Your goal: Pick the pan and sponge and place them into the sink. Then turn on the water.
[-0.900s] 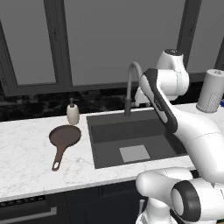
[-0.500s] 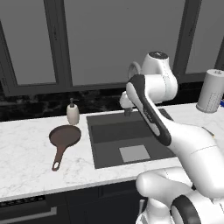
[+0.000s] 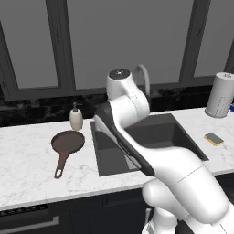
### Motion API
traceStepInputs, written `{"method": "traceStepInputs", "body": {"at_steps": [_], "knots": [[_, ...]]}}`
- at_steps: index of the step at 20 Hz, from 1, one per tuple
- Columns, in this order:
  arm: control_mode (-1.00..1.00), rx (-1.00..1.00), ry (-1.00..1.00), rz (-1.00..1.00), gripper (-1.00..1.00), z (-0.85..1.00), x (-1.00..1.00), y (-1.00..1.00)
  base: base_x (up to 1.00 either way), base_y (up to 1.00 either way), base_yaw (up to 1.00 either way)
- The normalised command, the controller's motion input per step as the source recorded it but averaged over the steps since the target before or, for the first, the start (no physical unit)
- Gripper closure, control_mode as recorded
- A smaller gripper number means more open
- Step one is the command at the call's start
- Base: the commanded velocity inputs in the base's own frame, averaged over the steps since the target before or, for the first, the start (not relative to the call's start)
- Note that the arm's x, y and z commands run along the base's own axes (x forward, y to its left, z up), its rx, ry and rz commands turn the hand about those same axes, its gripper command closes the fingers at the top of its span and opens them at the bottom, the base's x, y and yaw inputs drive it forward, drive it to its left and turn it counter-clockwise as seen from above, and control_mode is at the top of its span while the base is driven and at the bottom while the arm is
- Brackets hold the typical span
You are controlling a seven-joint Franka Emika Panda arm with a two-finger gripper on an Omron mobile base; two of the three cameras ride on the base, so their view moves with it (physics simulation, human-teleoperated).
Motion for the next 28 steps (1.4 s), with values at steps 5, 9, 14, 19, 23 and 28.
{"method": "traceStepInputs", "body": {"at_steps": [5, 9, 14, 19, 23, 28], "knots": [[-1.00, -0.13, 0.02, 0.01, -1.00, -0.18, 0.00, 0.32, 0.00, 0.00, 0.00], [-1.00, 0.00, 0.05, 0.00, -1.00, -0.36, 0.07, 0.79, 0.00, 0.00, 0.00], [-1.00, 0.00, 0.25, 0.00, -1.00, -0.33, 0.42, 1.00, 0.00, 0.00, 0.00], [-1.00, 0.01, 0.37, 0.00, -1.00, -0.31, 0.64, 0.79, 0.00, 0.00, 0.00], [-1.00, 0.01, 0.22, 0.00, -1.00, -0.35, 0.46, 0.54, 0.00, 0.00, 0.00], [-1.00, 0.00, 0.00, 0.00, -1.00, -0.04, 0.00, 0.02, 0.00, 0.00, 0.00]]}}
